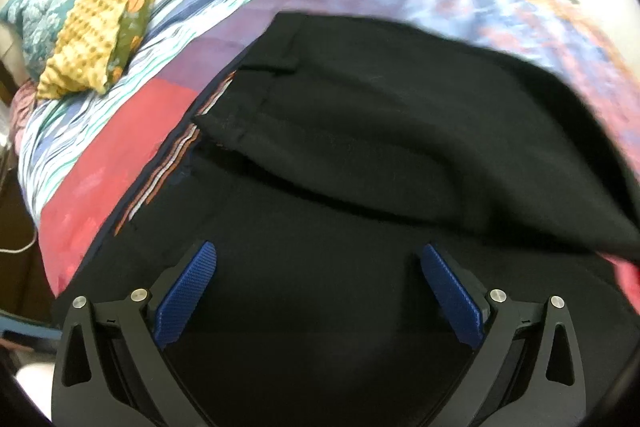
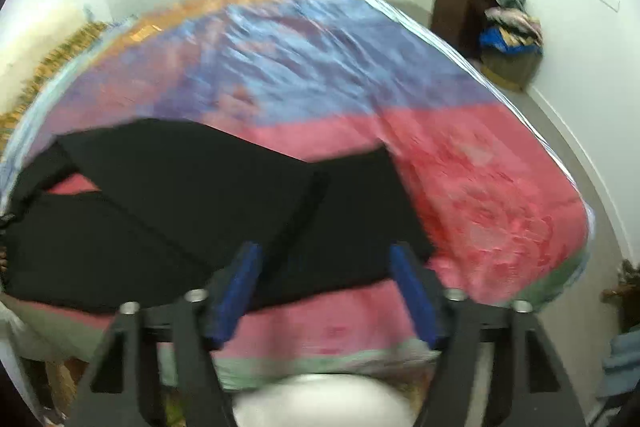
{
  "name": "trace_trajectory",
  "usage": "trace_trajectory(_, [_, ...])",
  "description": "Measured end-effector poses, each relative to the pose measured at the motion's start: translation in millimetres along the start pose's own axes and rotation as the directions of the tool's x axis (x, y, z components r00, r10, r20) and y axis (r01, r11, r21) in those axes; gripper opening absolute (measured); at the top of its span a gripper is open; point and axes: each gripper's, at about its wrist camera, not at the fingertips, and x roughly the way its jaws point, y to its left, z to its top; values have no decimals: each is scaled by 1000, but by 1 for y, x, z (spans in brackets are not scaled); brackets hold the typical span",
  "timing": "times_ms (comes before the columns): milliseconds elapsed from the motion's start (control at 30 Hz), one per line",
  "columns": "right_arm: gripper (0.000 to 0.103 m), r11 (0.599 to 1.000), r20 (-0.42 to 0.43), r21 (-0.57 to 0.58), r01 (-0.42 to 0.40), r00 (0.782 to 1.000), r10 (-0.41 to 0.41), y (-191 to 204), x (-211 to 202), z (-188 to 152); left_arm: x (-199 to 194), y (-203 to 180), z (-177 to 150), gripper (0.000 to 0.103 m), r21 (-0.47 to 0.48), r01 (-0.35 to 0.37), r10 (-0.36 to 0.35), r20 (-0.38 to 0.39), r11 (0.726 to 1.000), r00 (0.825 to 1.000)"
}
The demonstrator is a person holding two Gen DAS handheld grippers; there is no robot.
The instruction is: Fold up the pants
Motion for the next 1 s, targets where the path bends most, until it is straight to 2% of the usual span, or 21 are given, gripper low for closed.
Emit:
trace_trajectory(100, [77, 991, 4, -1, -133, 991, 133, 44, -1, -2, -32, -24, -13, 102, 65, 132, -135, 43, 989, 990])
trace_trajectory(200, [77, 956, -23, 48, -291, 956, 292, 88, 19, -3, -41, -49, -25, 102, 107, 224, -229, 29, 969, 973])
trace_trajectory(267, [77, 909, -53, 133, -396, 913, 406, 108, 41, -9, -32, -59, -29, 102, 112, 236, -238, 10, 965, 971])
trace_trajectory(333, [77, 876, -80, 229, -424, 889, 451, 117, 65, -16, -14, -63, -34, 103, 120, 204, -203, -21, 972, 979])
trace_trajectory(367, [77, 867, -91, 262, -423, 884, 459, 116, 73, -20, -1, -63, -38, 103, 128, 187, -182, -44, 974, 982])
trace_trajectory(433, [74, 850, -98, 340, -402, 884, 458, 109, 87, -28, 5, -63, -44, 103, 150, 189, -191, -5, 970, 982])
trace_trajectory(467, [74, 842, -73, 361, -402, 888, 455, 105, 86, -30, 5, -63, -45, 103, 155, 186, -190, 9, 970, 982])
trace_trajectory(533, [75, 867, -52, 350, -353, 917, 395, 101, 77, -29, 5, -65, -46, 103, 157, 182, -188, 19, 971, 982])
trace_trajectory(600, [77, 873, -30, 362, -326, 932, 360, 91, 73, -30, 6, -66, -48, 103, 159, 181, -189, 36, 970, 981])
trace_trajectory(700, [77, 845, 14, 426, -324, 936, 352, 68, 74, -35, 5, -67, -52, 103, 168, 168, -179, 57, 971, 982])
trace_trajectory(833, [78, 826, 86, 486, -285, 956, 279, 41, 74, -29, 5, -67, -52, 103, 172, 162, -174, 58, 972, 983])
trace_trajectory(933, [77, 778, 119, 575, -253, 967, 227, 16, 81, -22, 3, -68, -55, 103, 172, 161, -174, 62, 972, 983])
trace_trajectory(967, [76, 756, 127, 607, -244, 969, 211, 8, 82, -20, 3, -68, -57, 103, 172, 161, -173, 61, 972, 983])
trace_trajectory(1000, [68, 750, 117, 622, -225, 974, 195, 5, 83, -18, 3, -68, -57, 103, 171, 161, -173, 58, 972, 983])
